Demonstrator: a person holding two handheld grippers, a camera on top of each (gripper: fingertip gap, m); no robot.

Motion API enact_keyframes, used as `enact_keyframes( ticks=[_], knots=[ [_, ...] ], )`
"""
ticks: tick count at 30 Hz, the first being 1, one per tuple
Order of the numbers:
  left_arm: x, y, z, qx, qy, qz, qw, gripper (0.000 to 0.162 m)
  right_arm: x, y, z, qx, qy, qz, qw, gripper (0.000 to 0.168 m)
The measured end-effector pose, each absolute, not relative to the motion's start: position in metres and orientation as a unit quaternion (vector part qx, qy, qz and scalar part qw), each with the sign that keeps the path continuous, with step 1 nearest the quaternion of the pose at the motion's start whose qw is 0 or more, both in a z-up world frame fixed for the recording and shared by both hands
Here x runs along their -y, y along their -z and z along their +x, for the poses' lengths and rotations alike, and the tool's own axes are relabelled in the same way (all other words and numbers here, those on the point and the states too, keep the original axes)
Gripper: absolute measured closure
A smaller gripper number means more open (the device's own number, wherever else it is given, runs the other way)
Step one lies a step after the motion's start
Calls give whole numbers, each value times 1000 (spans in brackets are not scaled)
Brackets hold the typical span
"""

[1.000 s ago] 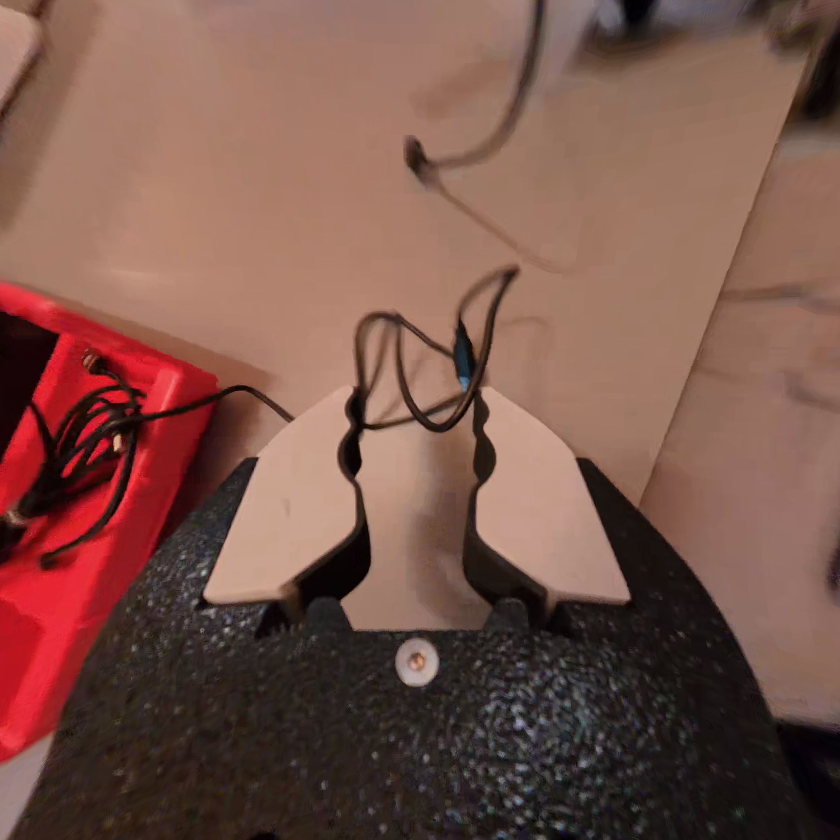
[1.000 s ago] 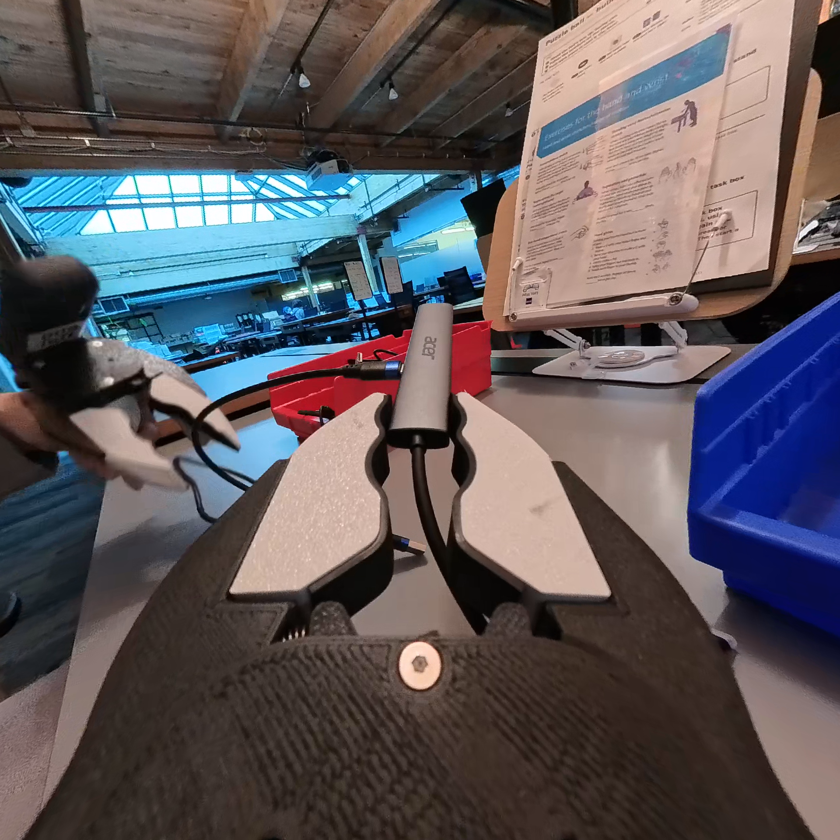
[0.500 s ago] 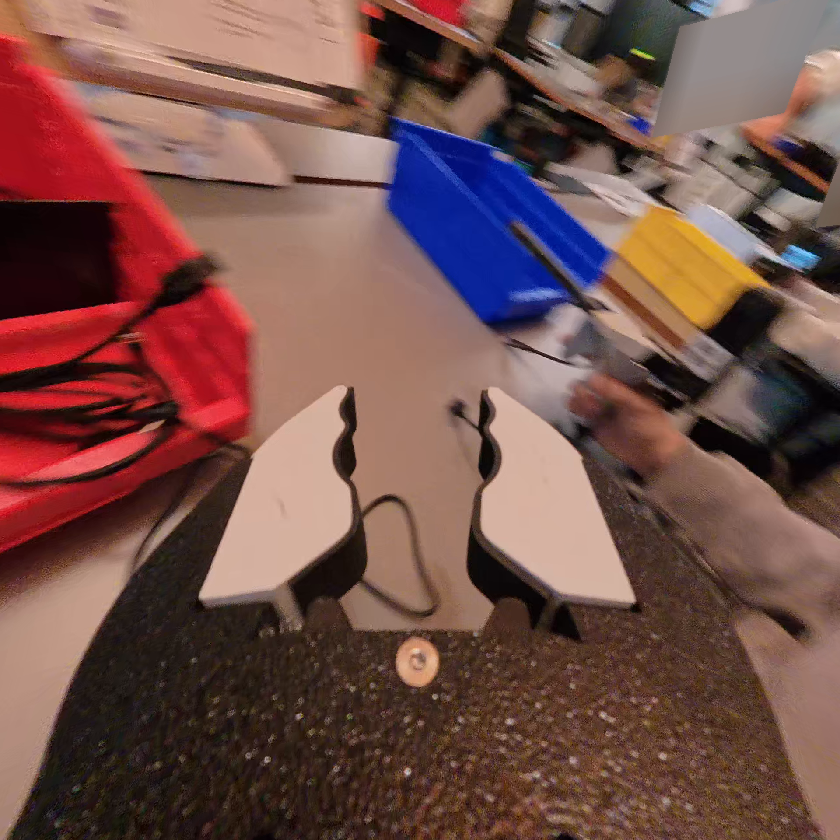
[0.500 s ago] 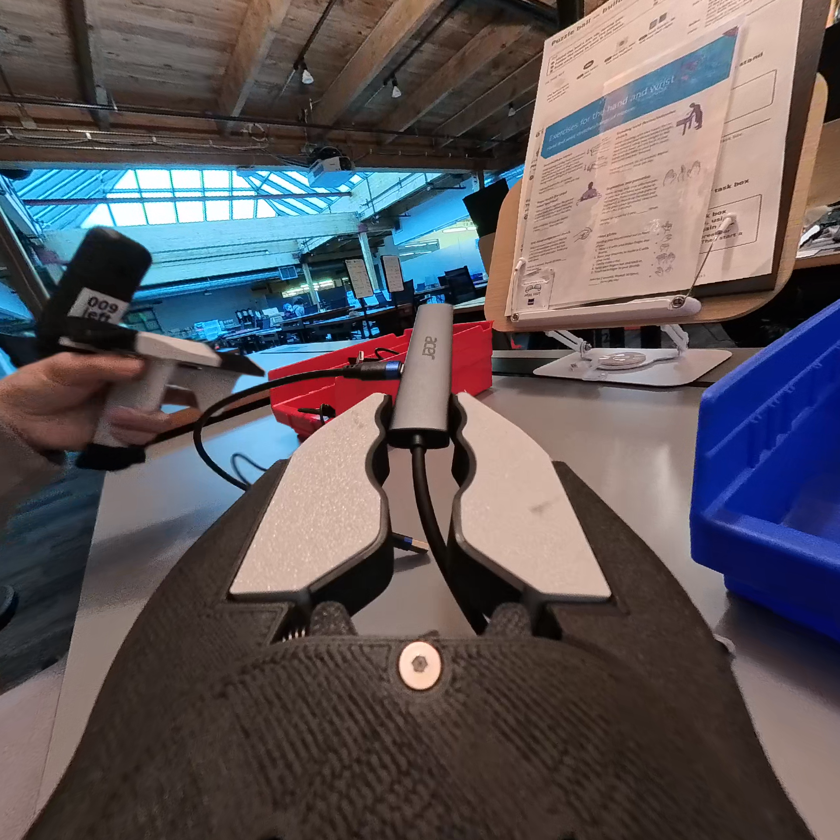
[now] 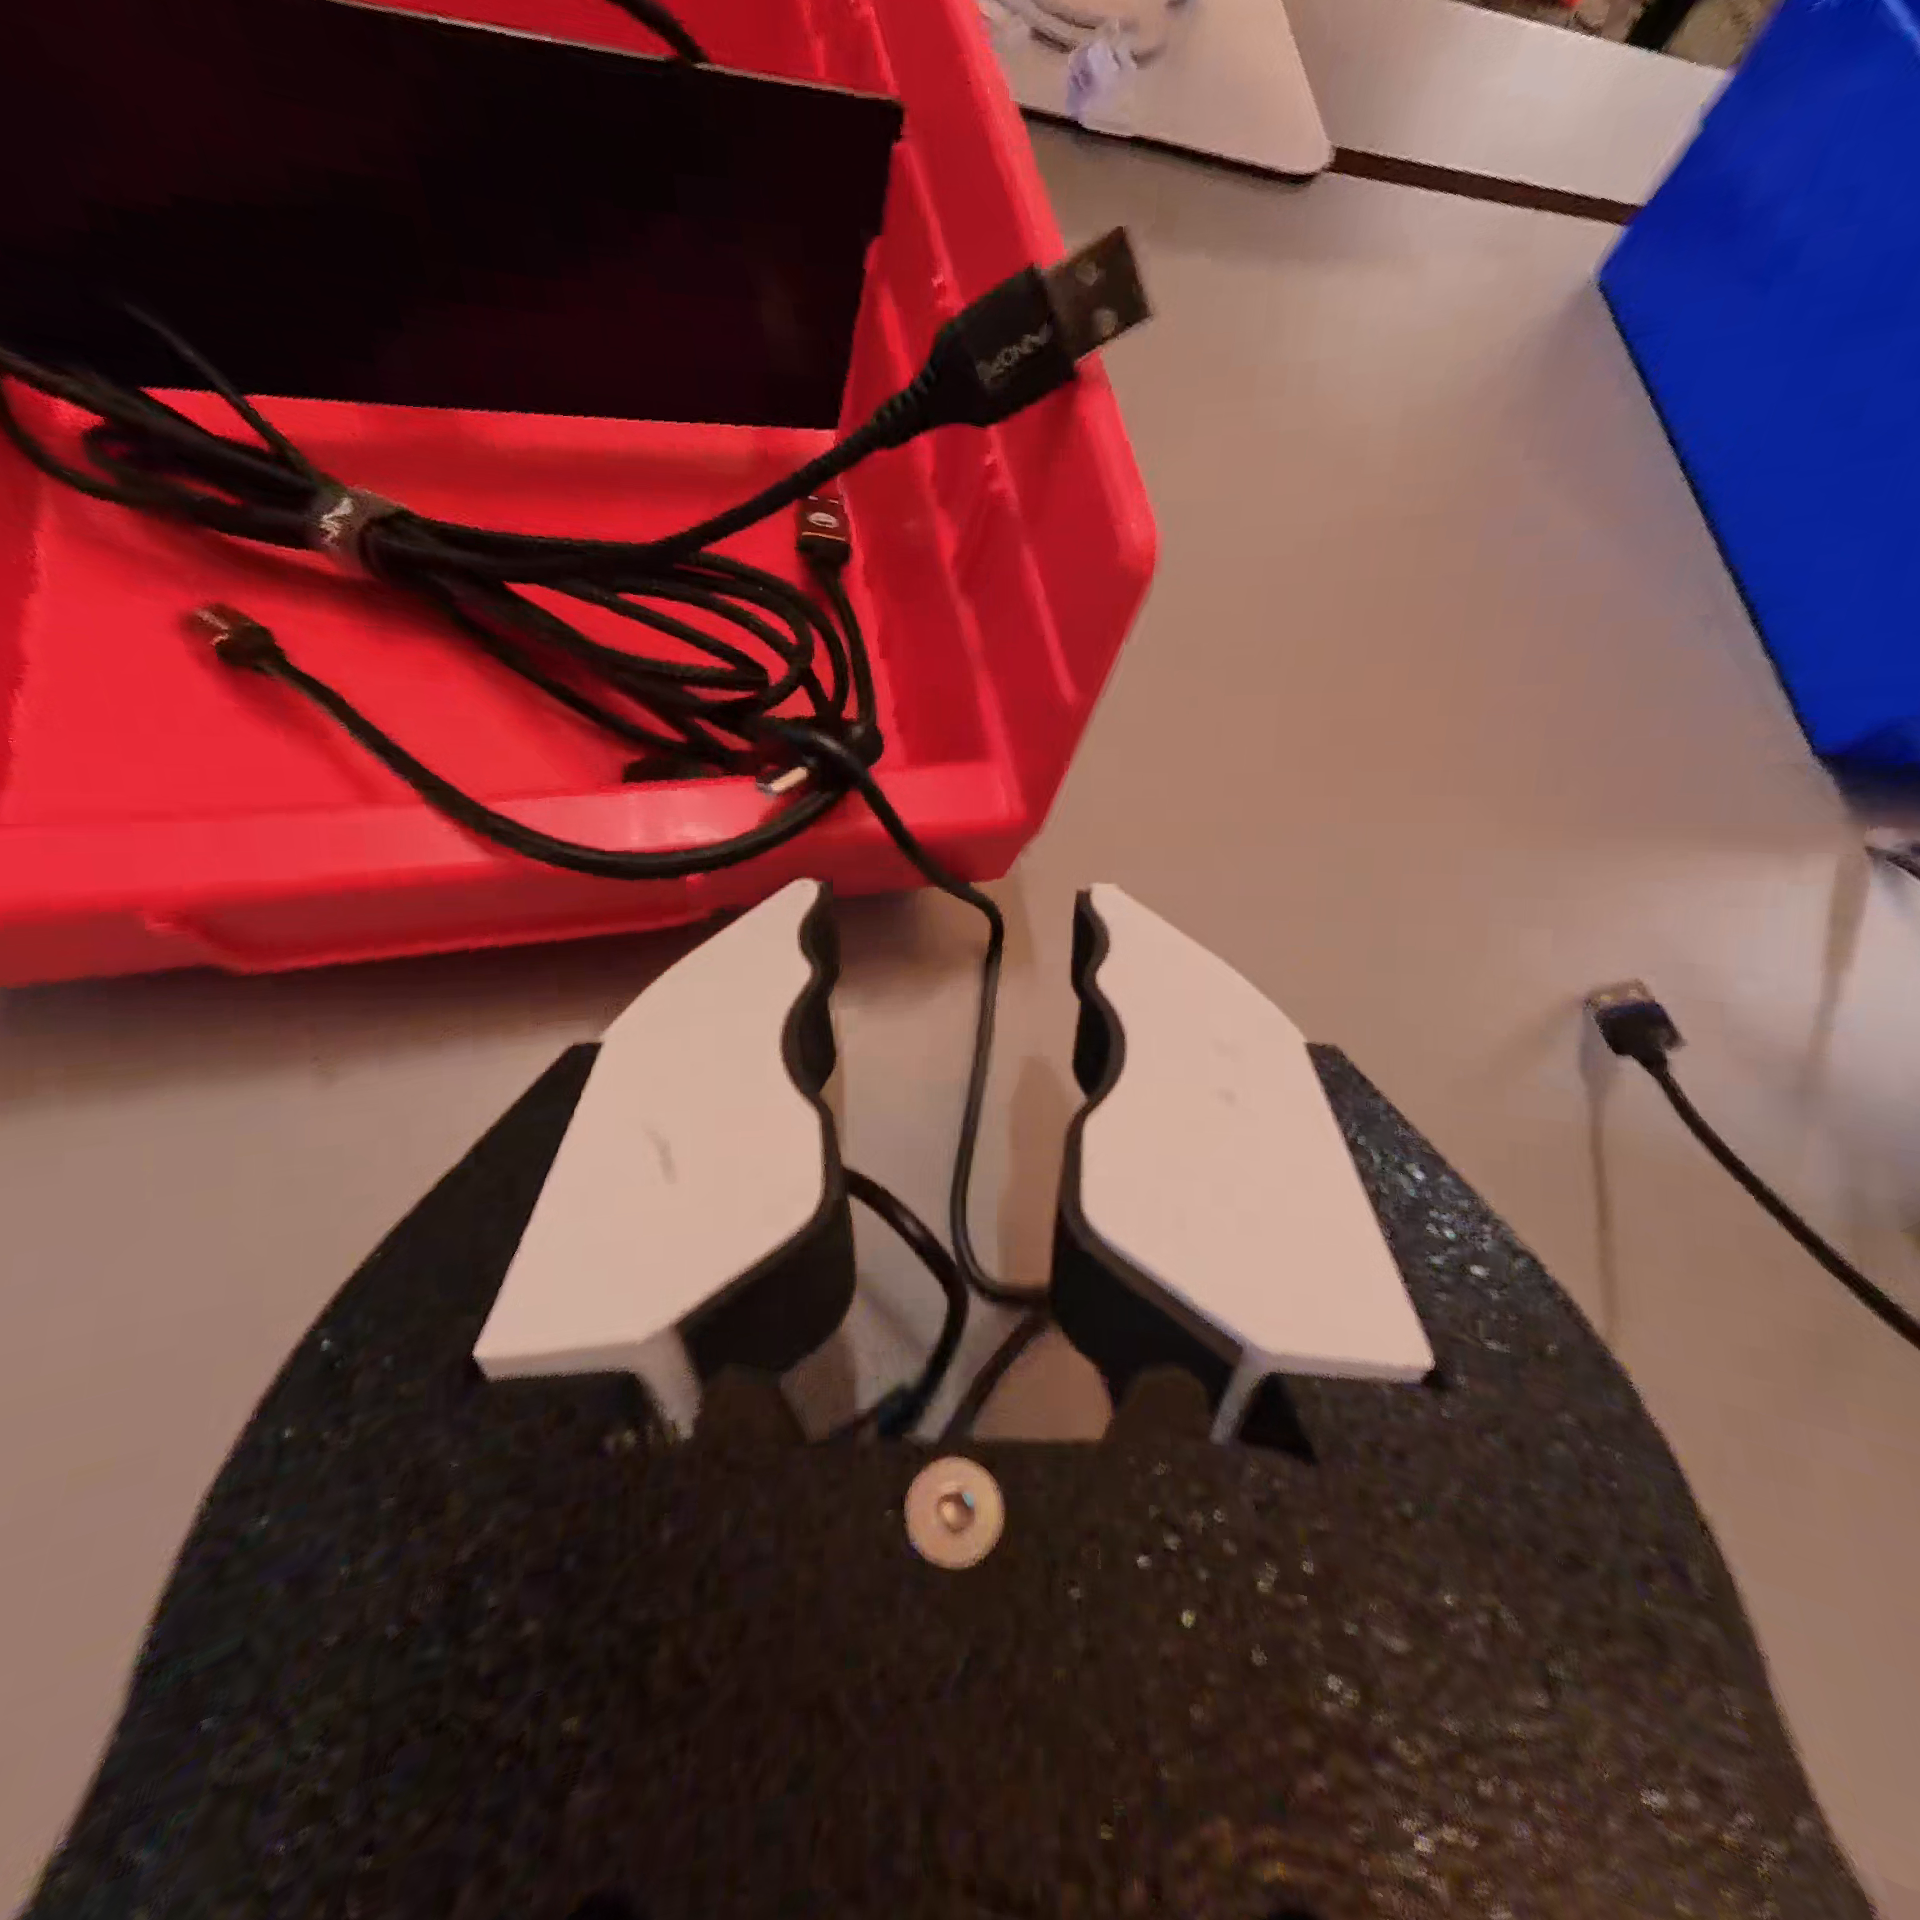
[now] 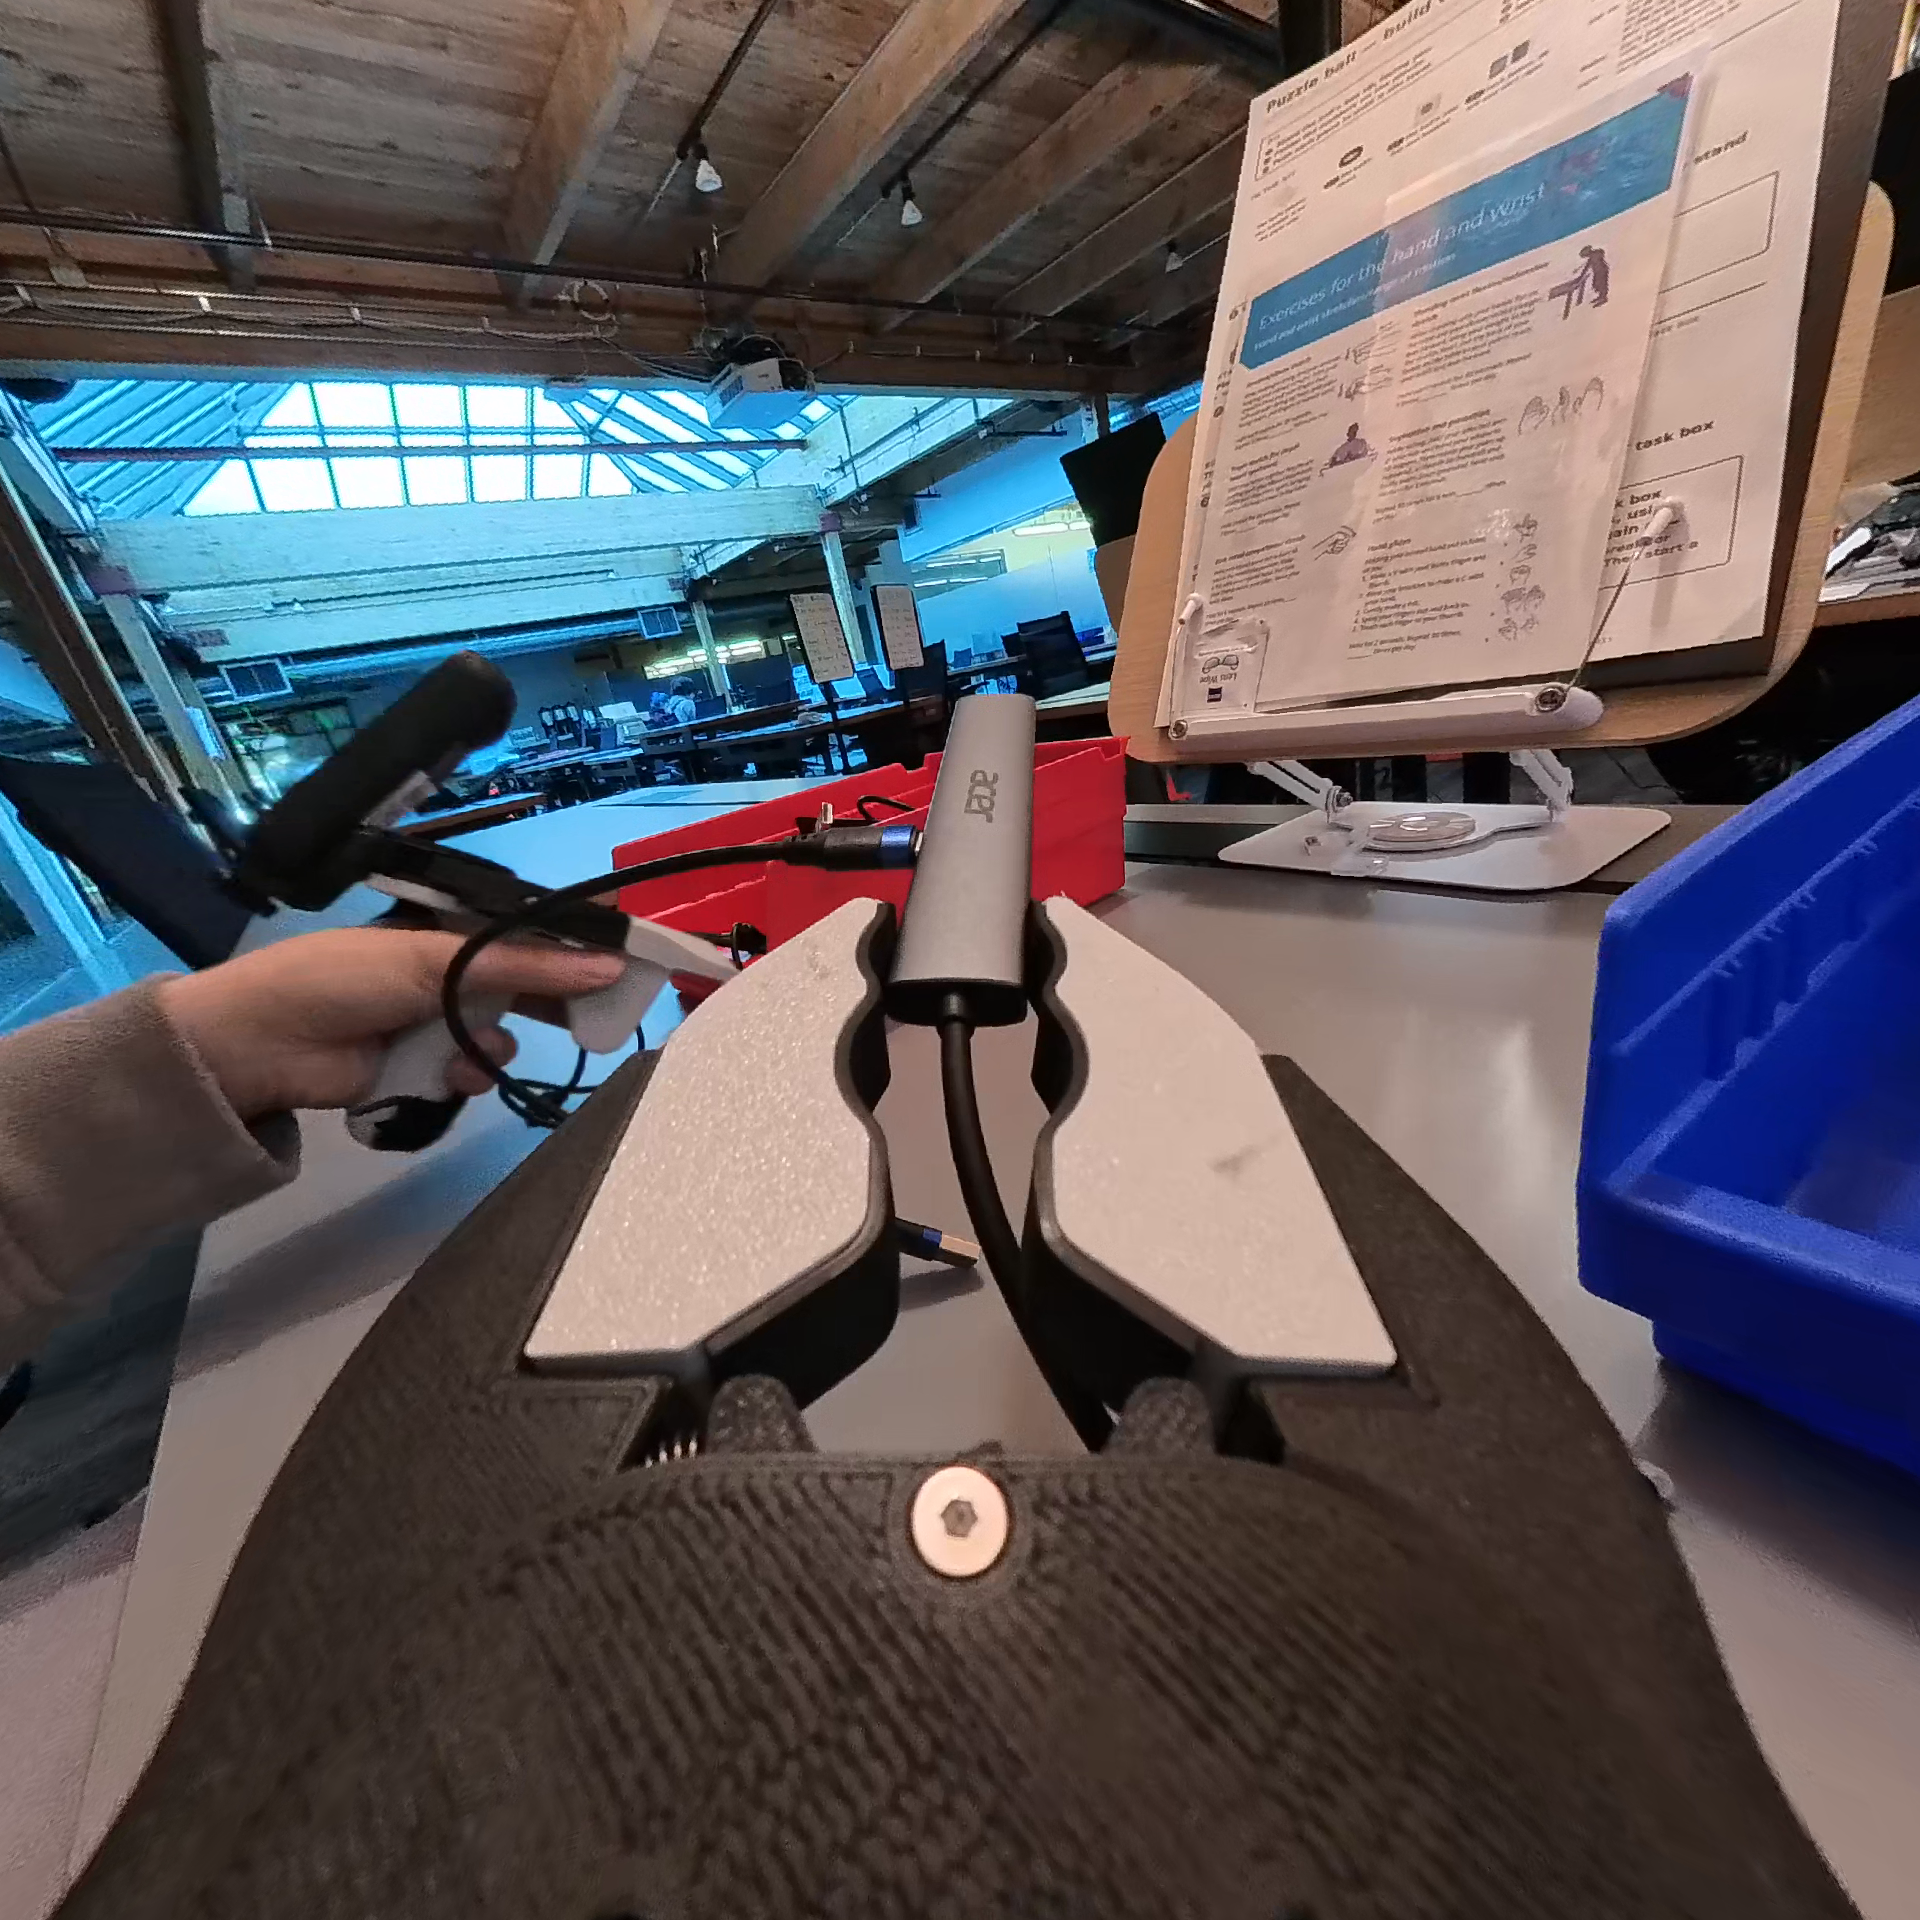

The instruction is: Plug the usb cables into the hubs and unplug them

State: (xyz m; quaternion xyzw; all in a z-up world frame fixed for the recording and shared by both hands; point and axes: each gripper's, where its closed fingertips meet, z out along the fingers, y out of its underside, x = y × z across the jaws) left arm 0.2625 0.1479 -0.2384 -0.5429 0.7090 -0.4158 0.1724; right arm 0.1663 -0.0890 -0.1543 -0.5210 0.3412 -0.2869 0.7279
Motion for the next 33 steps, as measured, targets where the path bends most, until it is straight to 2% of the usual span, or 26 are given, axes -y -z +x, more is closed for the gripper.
enact_keyframes(
  ticks=[1,3,6,8,11,15,18,21,22,23,24,29,33],
  knots=[
    [-152,241,269,-702,407,-553,188,123,89,154,166,-341,287,-522,728,144],
    [-157,243,276,-692,405,-562,204,145,88,154,166,-339,287,-523,727,144],
    [-158,247,278,-697,393,-556,225,150,88,155,166,-340,284,-525,727,144],
    [-157,249,275,-701,388,-554,228,147,88,155,167,-340,285,-524,727,144],
    [-145,254,269,-694,410,-564,180,129,88,154,167,-340,284,-522,728,144],
    [-132,275,263,-730,370,-559,135,118,88,155,166,-339,283,-524,728,144],
    [-131,280,273,-731,360,-559,153,118,88,154,166,-339,284,-524,728,144],
    [-129,282,280,-736,353,-556,155,130,88,154,166,-340,283,-522,730,144],
    [-126,282,280,-741,358,-548,152,138,89,154,166,-340,283,-521,730,144],
    [-121,280,278,-744,373,-536,145,159,89,154,166,-340,283,-521,730,144],
    [-118,278,274,-745,383,-528,140,159,89,154,166,-340,283,-521,730,144],
    [-110,245,256,-753,455,-455,142,159,89,154,166,-340,283,-520,731,144],
    [-127,181,259,-739,494,-376,263,159,89,154,167,-341,283,-520,730,144]
  ],
)
